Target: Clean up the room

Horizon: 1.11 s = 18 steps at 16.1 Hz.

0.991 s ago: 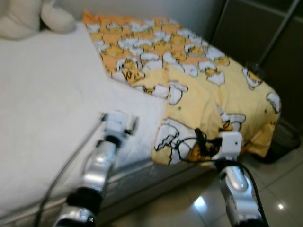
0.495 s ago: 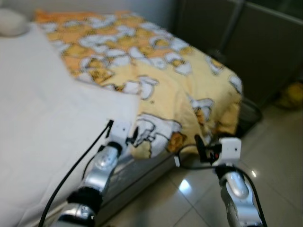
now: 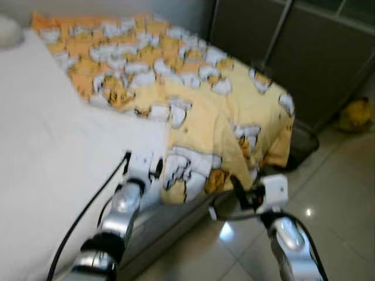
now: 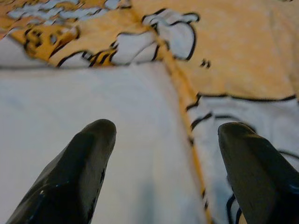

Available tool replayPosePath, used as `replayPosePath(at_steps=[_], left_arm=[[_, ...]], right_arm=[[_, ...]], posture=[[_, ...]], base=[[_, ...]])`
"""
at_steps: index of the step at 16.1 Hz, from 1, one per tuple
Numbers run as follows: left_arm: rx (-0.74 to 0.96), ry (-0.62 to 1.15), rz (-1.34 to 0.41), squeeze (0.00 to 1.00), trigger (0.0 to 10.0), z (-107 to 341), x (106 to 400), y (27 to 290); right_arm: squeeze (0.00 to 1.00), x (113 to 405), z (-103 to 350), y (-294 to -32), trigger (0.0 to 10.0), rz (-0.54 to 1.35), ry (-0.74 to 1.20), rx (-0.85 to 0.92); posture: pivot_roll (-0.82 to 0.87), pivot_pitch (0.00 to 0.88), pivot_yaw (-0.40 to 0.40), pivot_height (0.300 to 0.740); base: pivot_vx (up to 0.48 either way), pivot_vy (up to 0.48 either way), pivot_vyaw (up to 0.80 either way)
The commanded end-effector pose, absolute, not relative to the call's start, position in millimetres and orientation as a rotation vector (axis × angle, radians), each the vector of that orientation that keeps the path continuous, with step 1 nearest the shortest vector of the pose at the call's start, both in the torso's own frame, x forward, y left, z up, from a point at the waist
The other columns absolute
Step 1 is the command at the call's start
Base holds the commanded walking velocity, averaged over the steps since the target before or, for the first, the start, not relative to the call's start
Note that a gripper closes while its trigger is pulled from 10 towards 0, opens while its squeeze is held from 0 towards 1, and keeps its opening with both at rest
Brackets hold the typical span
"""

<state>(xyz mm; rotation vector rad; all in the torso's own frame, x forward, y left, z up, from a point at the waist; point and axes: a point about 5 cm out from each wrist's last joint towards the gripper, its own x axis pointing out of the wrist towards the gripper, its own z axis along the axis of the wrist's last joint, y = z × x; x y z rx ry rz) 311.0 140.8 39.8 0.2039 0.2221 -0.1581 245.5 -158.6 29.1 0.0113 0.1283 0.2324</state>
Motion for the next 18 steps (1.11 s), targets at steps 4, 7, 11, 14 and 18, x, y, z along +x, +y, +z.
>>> replayPosePath(at_steps=[4, 7, 11, 14, 18], left_arm=[[0.228, 0.25, -0.203, 0.0, 10.0, 34.1, 310.4, 129.4], [0.211, 0.291, -0.159, 0.0, 10.0, 33.0, 315.3, 136.9], [0.196, 0.325, -0.14, 0.0, 10.0, 35.8, 323.1, 144.1], [0.247, 0.366, -0.127, 0.0, 10.0, 33.7, 325.3, 147.3], [0.33, 0.446, -0.011, 0.0, 10.0, 18.8, 314.0, 168.5]], right_arm=[[0.0, 246.8, 31.5, -164.9, 10.0, 0.238, 0.139, -0.014], [0.0, 244.8, 28.4, -166.3, 10.0, 0.229, 0.152, -0.014], [0.0, 241.3, 26.0, -166.3, 10.0, 0.213, 0.168, -0.013], [0.0, 237.7, 24.9, -164.3, 10.0, 0.223, 0.164, 0.021], [0.0, 232.4, 23.7, -160.7, 10.0, 0.246, 0.17, 0.022]], posture=[[0.04, 0.0, -0.087, 0.74], [0.03, 0.0, -0.082, 0.74], [0.02, 0.0, -0.073, 0.74], [0.02, 0.0, -0.069, 0.74], [0.01, 0.0, -0.063, 0.74]], base=[[0.35, 0.0, -0.1], [0.0, 0.0, -0.72], [0.0, 0.0, -0.72], [0.0, 0.0, -0.23], [0.0, 0.0, 0.0]])
